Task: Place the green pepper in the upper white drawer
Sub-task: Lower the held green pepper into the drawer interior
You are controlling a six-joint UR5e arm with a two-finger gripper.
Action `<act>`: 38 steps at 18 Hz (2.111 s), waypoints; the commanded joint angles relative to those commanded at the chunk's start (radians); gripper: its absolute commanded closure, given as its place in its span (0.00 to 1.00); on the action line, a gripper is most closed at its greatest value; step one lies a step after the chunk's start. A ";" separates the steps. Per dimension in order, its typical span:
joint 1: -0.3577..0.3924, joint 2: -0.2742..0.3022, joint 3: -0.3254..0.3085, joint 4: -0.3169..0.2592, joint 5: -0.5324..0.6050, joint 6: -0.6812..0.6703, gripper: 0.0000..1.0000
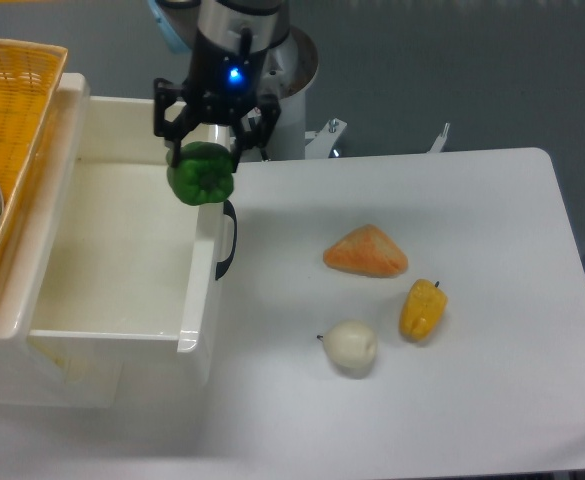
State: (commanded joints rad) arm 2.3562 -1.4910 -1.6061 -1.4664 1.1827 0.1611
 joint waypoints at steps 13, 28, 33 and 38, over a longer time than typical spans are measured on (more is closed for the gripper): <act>-0.049 -0.048 -0.011 0.000 0.029 -0.005 0.56; -0.115 -0.058 -0.012 -0.018 0.051 -0.009 0.55; -0.132 -0.070 -0.011 -0.018 0.051 -0.009 0.55; -0.153 -0.091 -0.012 -0.020 0.051 -0.009 0.55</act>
State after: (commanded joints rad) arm 2.2028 -1.5815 -1.6183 -1.4864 1.2333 0.1519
